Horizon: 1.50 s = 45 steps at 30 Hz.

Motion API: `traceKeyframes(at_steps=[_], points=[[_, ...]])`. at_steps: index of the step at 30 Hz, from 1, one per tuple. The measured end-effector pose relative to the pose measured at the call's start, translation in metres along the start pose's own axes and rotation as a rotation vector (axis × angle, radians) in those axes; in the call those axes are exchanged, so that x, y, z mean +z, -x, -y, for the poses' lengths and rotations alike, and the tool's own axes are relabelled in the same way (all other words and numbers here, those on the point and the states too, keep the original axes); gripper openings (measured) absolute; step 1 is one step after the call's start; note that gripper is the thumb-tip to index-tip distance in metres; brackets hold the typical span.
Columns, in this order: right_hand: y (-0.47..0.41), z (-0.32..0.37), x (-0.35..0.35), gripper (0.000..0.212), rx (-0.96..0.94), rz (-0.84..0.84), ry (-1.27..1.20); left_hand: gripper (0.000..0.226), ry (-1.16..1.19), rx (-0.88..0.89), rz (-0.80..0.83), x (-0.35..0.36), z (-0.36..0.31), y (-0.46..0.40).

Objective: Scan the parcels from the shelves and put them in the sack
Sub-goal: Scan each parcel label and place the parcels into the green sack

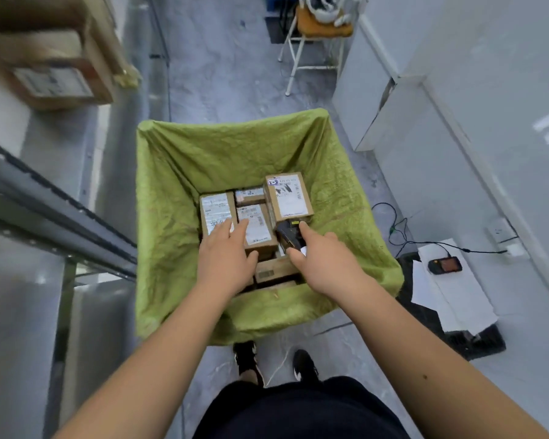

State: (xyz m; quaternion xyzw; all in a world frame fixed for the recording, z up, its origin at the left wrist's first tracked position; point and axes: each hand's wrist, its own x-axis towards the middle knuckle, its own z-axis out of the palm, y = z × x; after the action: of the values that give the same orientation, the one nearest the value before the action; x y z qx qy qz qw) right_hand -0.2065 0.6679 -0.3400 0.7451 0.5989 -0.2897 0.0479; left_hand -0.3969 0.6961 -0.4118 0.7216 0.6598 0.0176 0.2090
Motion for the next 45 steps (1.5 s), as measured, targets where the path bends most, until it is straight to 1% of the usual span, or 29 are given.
traceKeyframes(at_steps=[3,6,12,14,18,22,27,30,34,37,42,45], points=[[0.005,-0.001,0.004,0.072,-0.135,0.016,0.015,0.074,-0.059,-0.103,-0.088,-0.013,-0.003,0.041],[0.017,-0.002,0.009,0.072,-0.290,0.049,0.027,0.079,-0.115,-0.215,-0.134,-0.023,-0.008,0.085],[0.055,0.002,0.025,0.068,-0.617,0.138,0.048,0.079,-0.151,-0.476,-0.247,-0.027,-0.024,0.188],[0.071,0.007,0.030,0.069,-0.706,0.161,0.074,0.078,-0.144,-0.576,-0.276,-0.027,-0.029,0.221],[0.110,0.021,0.041,0.071,-0.885,0.239,0.134,0.077,-0.092,-0.782,-0.388,-0.030,-0.038,0.290],[0.151,0.043,0.056,0.071,-1.086,0.260,0.199,0.080,-0.051,-0.972,-0.473,-0.027,-0.048,0.361],[0.219,0.065,0.080,0.071,-1.276,0.318,0.281,0.084,0.001,-1.172,-0.560,-0.017,-0.060,0.454],[0.267,0.070,0.094,0.069,-1.381,0.331,0.316,0.086,0.024,-1.252,-0.632,-0.009,-0.071,0.509],[0.344,0.063,0.113,0.063,-1.533,0.337,0.345,0.085,0.029,-1.302,-0.762,0.008,-0.098,0.585],[0.408,0.048,0.128,0.066,-1.612,0.355,0.390,0.084,0.005,-1.356,-0.787,0.026,-0.119,0.647],[0.518,0.021,0.143,0.062,-1.788,0.290,0.396,0.084,-0.041,-1.420,-0.887,0.053,-0.158,0.758],[0.577,0.008,0.144,0.060,-1.858,0.267,0.389,0.085,-0.067,-1.464,-0.937,0.060,-0.177,0.816]])
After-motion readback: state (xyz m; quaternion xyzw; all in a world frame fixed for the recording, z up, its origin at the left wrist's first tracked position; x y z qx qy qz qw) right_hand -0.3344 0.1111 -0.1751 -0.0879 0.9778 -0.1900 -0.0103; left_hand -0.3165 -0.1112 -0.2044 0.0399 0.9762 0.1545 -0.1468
